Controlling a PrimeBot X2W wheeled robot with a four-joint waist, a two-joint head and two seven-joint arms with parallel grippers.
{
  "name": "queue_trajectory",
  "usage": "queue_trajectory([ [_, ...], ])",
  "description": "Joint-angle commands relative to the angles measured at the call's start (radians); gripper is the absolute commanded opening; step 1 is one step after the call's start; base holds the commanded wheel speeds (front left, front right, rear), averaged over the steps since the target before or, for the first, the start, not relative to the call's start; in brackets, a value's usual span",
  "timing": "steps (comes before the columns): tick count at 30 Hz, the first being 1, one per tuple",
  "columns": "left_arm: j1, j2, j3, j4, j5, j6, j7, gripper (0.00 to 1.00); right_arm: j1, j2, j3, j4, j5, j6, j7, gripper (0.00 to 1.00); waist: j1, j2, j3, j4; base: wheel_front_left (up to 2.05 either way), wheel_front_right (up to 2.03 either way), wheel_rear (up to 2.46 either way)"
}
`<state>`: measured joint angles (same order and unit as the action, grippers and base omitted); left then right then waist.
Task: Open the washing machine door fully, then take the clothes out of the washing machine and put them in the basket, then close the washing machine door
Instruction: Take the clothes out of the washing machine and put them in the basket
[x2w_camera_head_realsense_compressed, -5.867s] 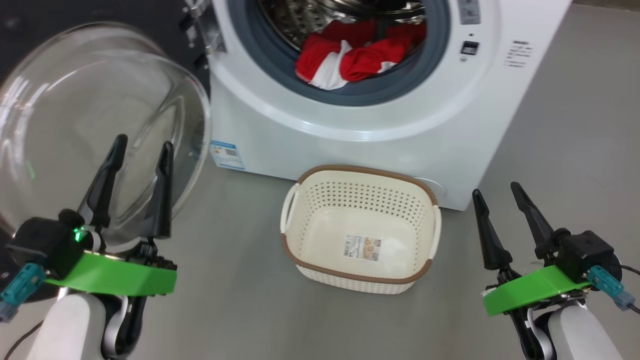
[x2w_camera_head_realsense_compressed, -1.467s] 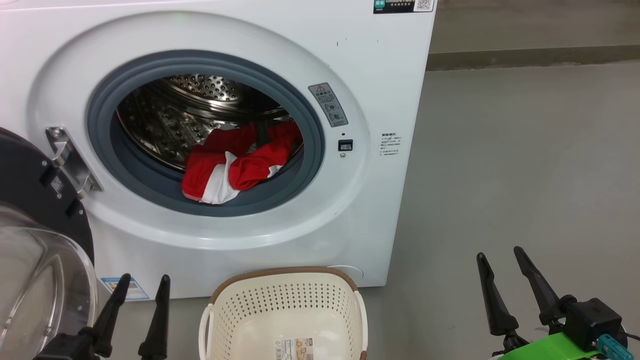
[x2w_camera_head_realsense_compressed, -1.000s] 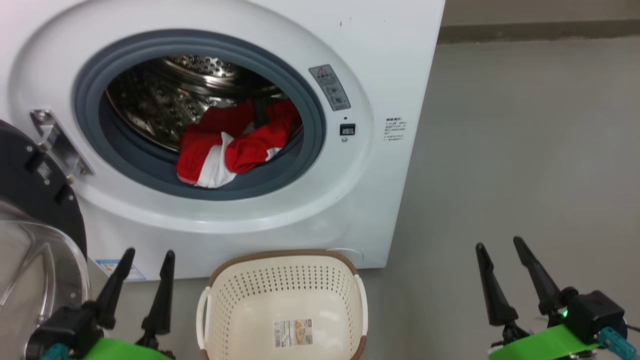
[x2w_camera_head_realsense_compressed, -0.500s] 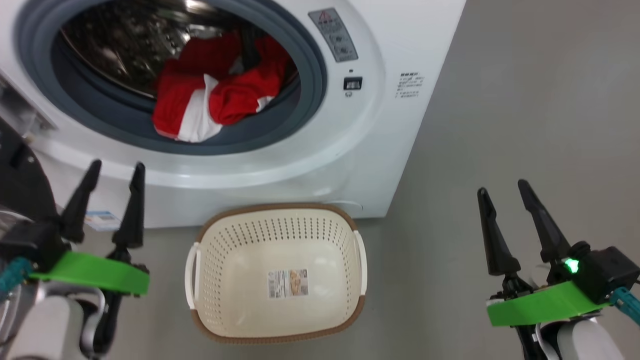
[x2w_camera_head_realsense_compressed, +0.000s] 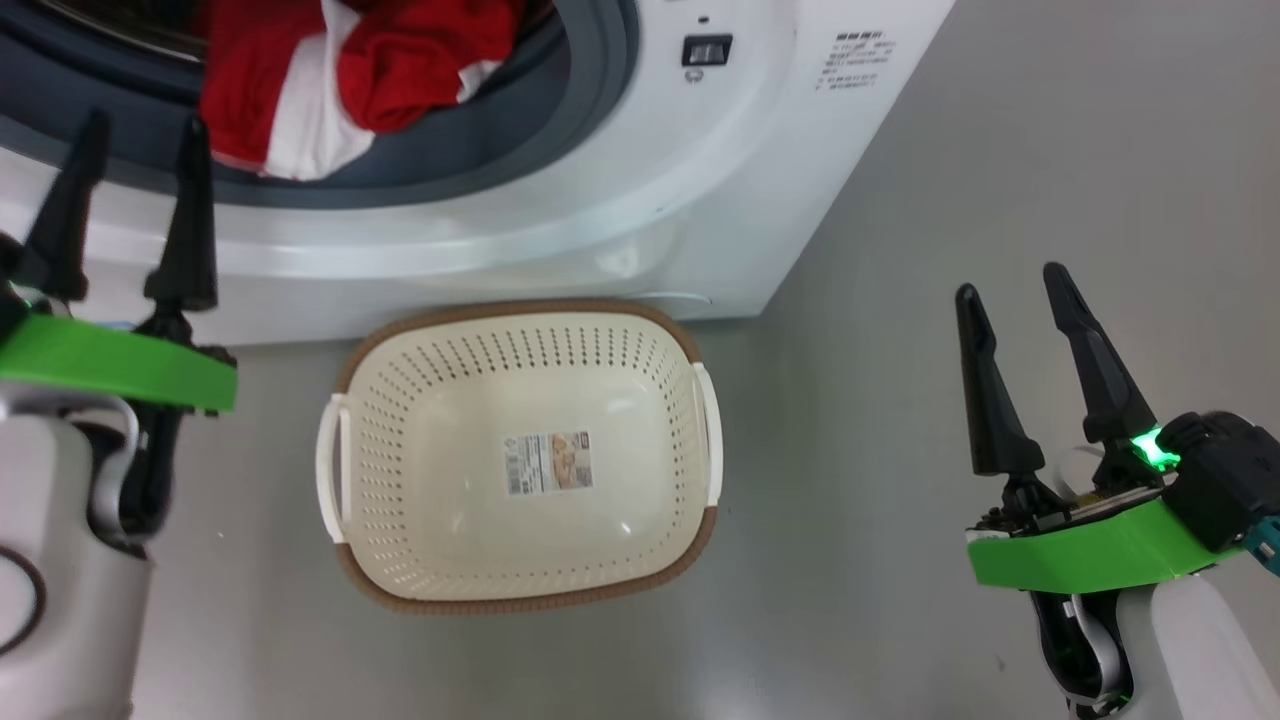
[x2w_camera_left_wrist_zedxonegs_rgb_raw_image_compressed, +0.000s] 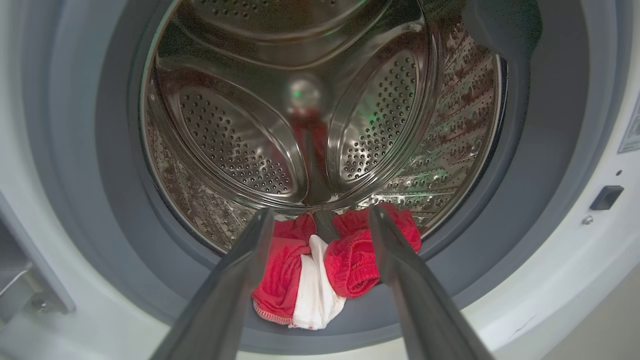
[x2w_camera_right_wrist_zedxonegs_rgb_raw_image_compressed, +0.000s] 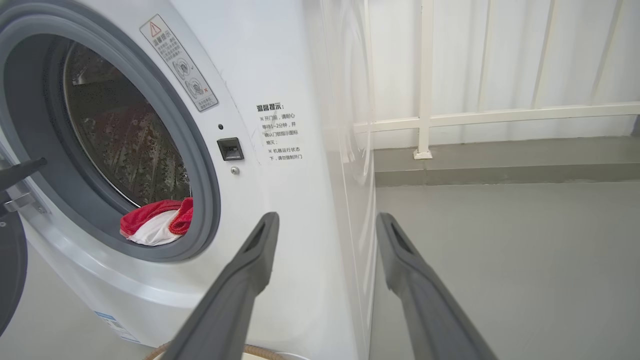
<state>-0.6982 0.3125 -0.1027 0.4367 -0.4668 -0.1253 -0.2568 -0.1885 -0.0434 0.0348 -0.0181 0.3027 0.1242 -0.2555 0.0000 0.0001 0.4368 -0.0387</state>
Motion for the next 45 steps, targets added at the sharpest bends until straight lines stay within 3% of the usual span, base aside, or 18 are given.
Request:
queue_trajectory([
  [1,-0.036,0.057,0.024,-0.009,-0.008,-0.005,-0.005,1.0,-0.017,-0.007,0.03,-0.034,0.007,0.007,-0.006,1.0,0.0,-0.0001,0.071,-0.025,0.0,0.0,0.0],
  [9,-0.153,0.098,-0.015,0.075,-0.025,-0.005,-0.005,1.0,-0.043,-0.007,0.049,-0.034,0.012,0.007,-0.006,1.0,0.0,-0.0001,0.142,-0.061,0.0,0.0,0.0],
  [20,-0.352,0.141,-0.117,0.298,-0.031,-0.005,-0.002,1.0,-0.064,-0.007,0.081,-0.024,0.035,0.007,-0.006,1.0,0.0,-0.0001,0.193,-0.098,0.0,0.0,0.0],
  [30,-0.488,0.182,-0.221,0.486,0.034,0.004,0.112,1.0,-0.061,-0.007,0.103,-0.011,0.07,0.007,-0.006,1.0,0.0,-0.0001,0.191,-0.127,0.0,0.0,0.0],
  [40,-0.548,0.205,-0.287,0.606,0.098,0.056,0.22,1.0,-0.052,-0.007,0.128,-0.007,0.103,0.007,-0.006,1.0,0.0,-0.0001,0.189,-0.157,0.0,0.0,0.0],
  [41,-0.549,0.206,-0.29,0.613,0.099,0.057,0.224,0.87,-0.05,-0.007,0.13,-0.006,0.105,0.007,-0.006,1.0,0.0,-0.0001,0.189,-0.159,0.0,0.0,0.0],
  [42,-0.55,0.207,-0.293,0.618,0.1,0.056,0.224,0.25,-0.049,-0.007,0.132,-0.005,0.107,0.007,-0.006,1.0,0.0,-0.0001,0.189,-0.161,0.0,0.0,0.0],
  [43,-0.552,0.207,-0.295,0.621,0.1,0.056,0.222,0.0,-0.048,-0.007,0.133,-0.004,0.109,0.007,-0.006,1.0,0.0,-0.0001,0.189,-0.162,0.0,0.0,0.0],
  [45,-0.554,0.207,-0.301,0.629,0.103,0.055,0.218,0.0,-0.047,-0.007,0.135,-0.001,0.112,0.007,-0.006,1.0,0.0,-0.0001,0.188,-0.164,0.0,0.0,0.0],
])
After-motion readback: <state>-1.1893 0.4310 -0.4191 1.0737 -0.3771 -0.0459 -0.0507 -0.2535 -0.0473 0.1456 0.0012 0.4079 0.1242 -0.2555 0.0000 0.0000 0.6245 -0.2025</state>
